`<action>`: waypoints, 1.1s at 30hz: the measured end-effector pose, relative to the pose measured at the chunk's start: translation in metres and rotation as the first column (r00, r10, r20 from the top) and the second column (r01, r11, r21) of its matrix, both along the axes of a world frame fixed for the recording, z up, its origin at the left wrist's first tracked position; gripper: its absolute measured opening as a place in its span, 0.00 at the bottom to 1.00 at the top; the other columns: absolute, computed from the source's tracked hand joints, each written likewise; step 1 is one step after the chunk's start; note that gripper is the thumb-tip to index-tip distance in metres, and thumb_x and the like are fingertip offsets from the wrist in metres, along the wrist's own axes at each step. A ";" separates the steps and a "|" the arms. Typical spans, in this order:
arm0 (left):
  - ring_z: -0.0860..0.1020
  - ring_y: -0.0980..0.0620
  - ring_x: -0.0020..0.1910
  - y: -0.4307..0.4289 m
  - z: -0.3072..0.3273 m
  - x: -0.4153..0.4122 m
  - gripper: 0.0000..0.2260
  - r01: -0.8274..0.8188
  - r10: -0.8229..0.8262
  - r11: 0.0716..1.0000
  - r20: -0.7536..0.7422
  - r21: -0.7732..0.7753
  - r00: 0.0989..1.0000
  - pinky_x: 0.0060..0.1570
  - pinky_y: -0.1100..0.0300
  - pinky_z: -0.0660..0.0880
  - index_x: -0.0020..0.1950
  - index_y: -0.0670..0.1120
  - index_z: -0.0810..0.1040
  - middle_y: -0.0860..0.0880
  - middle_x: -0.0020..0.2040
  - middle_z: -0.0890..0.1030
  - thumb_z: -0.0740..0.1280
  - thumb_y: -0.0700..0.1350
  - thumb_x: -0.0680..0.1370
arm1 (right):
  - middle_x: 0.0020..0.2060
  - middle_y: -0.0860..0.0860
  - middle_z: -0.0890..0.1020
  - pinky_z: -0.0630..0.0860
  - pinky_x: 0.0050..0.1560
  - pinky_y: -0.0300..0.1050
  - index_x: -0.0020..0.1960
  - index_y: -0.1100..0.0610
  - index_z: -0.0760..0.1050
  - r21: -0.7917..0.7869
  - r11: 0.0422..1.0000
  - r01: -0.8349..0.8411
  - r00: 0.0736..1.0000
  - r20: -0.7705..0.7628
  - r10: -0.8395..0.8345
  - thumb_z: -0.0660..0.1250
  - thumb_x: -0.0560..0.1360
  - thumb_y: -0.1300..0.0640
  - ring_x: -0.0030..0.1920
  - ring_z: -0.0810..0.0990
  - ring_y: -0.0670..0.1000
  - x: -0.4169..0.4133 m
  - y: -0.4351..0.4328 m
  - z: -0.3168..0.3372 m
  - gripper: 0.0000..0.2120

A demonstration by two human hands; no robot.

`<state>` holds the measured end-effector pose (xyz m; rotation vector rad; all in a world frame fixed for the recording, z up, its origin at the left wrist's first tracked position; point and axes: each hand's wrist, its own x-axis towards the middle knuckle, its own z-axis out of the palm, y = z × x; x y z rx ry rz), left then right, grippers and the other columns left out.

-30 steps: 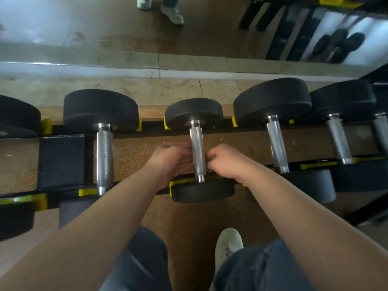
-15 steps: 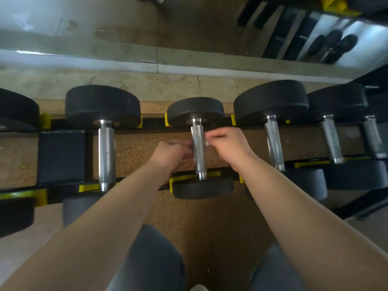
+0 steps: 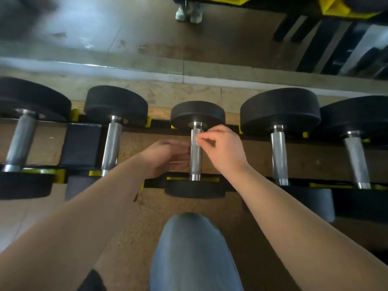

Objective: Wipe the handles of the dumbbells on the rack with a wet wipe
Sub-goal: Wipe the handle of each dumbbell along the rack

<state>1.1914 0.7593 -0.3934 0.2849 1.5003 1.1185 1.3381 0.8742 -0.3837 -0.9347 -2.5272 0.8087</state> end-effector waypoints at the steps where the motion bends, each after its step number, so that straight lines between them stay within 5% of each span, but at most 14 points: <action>1: 0.85 0.48 0.58 -0.001 0.000 0.003 0.11 0.008 -0.008 1.000 -0.003 0.008 1.000 0.55 0.53 0.82 0.61 0.44 0.83 0.45 0.56 0.87 0.64 0.37 0.83 | 0.59 0.47 0.79 0.78 0.56 0.41 0.63 0.50 0.83 0.055 0.998 -0.021 1.000 0.022 0.020 0.69 0.80 0.49 0.54 0.78 0.44 0.002 -0.001 -0.003 0.13; 7: 0.85 0.51 0.57 -0.007 -0.004 0.019 0.15 0.012 -0.016 0.999 -0.112 -0.038 0.994 0.58 0.50 0.81 0.67 0.55 0.81 0.50 0.57 0.87 0.65 0.41 0.84 | 0.59 0.50 0.82 0.81 0.55 0.45 0.65 0.51 0.81 0.026 0.997 -0.072 0.997 0.021 0.072 0.68 0.81 0.53 0.56 0.82 0.48 0.000 -0.002 0.000 0.13; 11: 0.84 0.53 0.57 -0.010 -0.012 0.025 0.17 0.053 -0.062 0.998 -0.285 -0.039 0.957 0.65 0.46 0.78 0.67 0.60 0.80 0.52 0.57 0.86 0.65 0.42 0.83 | 0.56 0.48 0.80 0.80 0.55 0.47 0.59 0.48 0.83 0.143 0.919 -0.367 0.917 0.219 0.332 0.66 0.81 0.52 0.56 0.80 0.49 -0.003 -0.012 -0.002 0.10; 15: 0.85 0.53 0.53 -0.010 -0.019 0.030 0.18 -0.003 -0.002 1.000 -0.254 -0.017 0.967 0.59 0.48 0.82 0.70 0.64 0.77 0.53 0.57 0.85 0.65 0.45 0.84 | 0.64 0.50 0.78 0.81 0.55 0.48 0.70 0.46 0.76 0.174 0.977 -0.124 0.985 0.140 0.100 0.65 0.82 0.47 0.58 0.80 0.50 -0.019 0.000 -0.002 0.17; 19: 0.86 0.53 0.53 -0.011 -0.018 0.029 0.19 -0.005 0.009 1.000 -0.194 0.019 0.981 0.56 0.50 0.83 0.71 0.62 0.76 0.52 0.57 0.86 0.64 0.44 0.84 | 0.55 0.48 0.79 0.80 0.49 0.45 0.58 0.47 0.83 0.223 0.958 -0.180 0.971 0.194 0.137 0.64 0.82 0.48 0.52 0.81 0.49 -0.016 -0.002 0.000 0.11; 22: 0.86 0.52 0.51 -0.013 -0.018 0.028 0.22 -0.002 0.006 1.000 -0.181 0.024 0.983 0.53 0.52 0.84 0.72 0.59 0.77 0.50 0.59 0.85 0.63 0.37 0.83 | 0.54 0.48 0.82 0.80 0.52 0.47 0.55 0.43 0.84 0.057 0.943 -0.327 0.897 0.332 0.291 0.65 0.81 0.49 0.53 0.81 0.49 -0.006 -0.011 0.002 0.09; 29: 0.83 0.51 0.58 -0.014 -0.018 0.031 0.25 0.016 -0.017 1.000 -0.231 -0.010 0.973 0.62 0.48 0.81 0.74 0.61 0.75 0.50 0.64 0.83 0.63 0.38 0.81 | 0.41 0.45 0.84 0.82 0.39 0.48 0.54 0.45 0.85 0.226 0.974 -0.003 0.994 0.110 -0.022 0.63 0.83 0.50 0.40 0.82 0.48 -0.032 0.005 0.005 0.10; 33: 0.84 0.50 0.57 -0.018 -0.016 0.029 0.21 -0.033 0.032 0.999 -0.180 -0.002 0.983 0.64 0.47 0.79 0.72 0.54 0.77 0.50 0.59 0.85 0.64 0.37 0.82 | 0.45 0.46 0.83 0.81 0.46 0.45 0.51 0.45 0.83 0.058 0.957 -0.286 0.888 0.391 0.241 0.62 0.83 0.50 0.44 0.82 0.47 -0.012 -0.013 0.010 0.10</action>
